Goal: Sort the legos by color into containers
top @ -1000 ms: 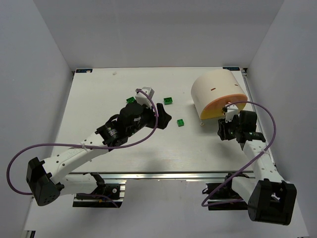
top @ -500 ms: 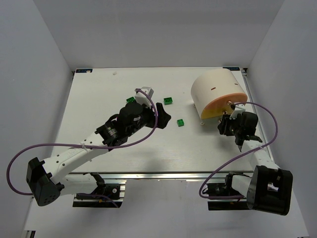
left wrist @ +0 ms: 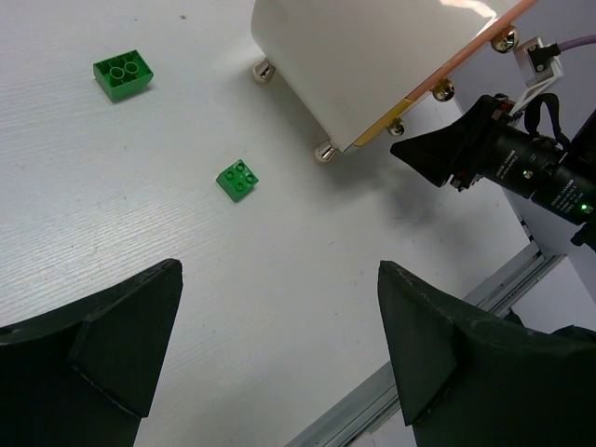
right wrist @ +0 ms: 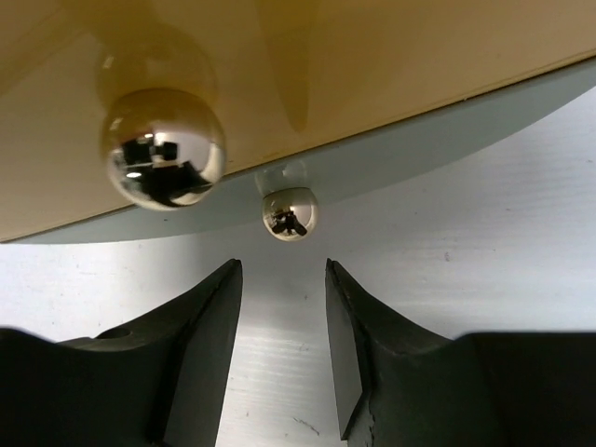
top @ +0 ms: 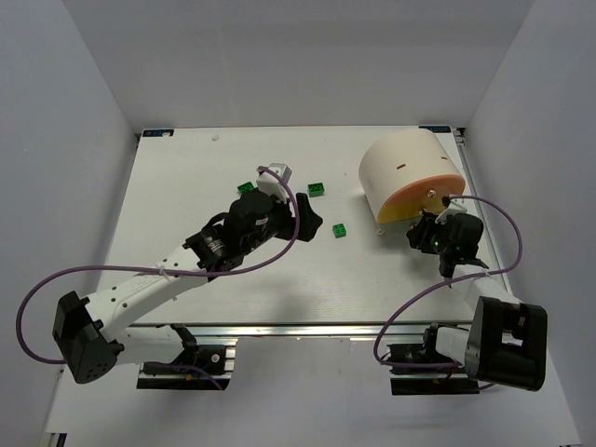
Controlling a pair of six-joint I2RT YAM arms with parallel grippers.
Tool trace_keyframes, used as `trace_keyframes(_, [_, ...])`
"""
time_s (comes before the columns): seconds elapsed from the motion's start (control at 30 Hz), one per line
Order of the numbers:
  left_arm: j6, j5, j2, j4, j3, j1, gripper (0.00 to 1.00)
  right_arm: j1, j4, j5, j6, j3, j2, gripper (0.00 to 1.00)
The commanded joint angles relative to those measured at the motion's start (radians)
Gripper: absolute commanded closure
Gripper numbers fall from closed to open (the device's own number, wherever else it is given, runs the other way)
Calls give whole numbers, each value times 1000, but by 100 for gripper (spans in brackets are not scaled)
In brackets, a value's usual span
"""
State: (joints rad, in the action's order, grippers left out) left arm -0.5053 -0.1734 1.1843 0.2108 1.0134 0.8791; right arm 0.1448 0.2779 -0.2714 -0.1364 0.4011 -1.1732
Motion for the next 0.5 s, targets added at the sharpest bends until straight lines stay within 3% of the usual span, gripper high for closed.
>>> trace_keyframes(0.0, [-2,6,5,7,50,-3,5,9,96,1,-60,-7,-23,54])
trace_keyframes(0.47, [1,12,20,2,60,-3,5,24,204,28,-124,16,-91,55])
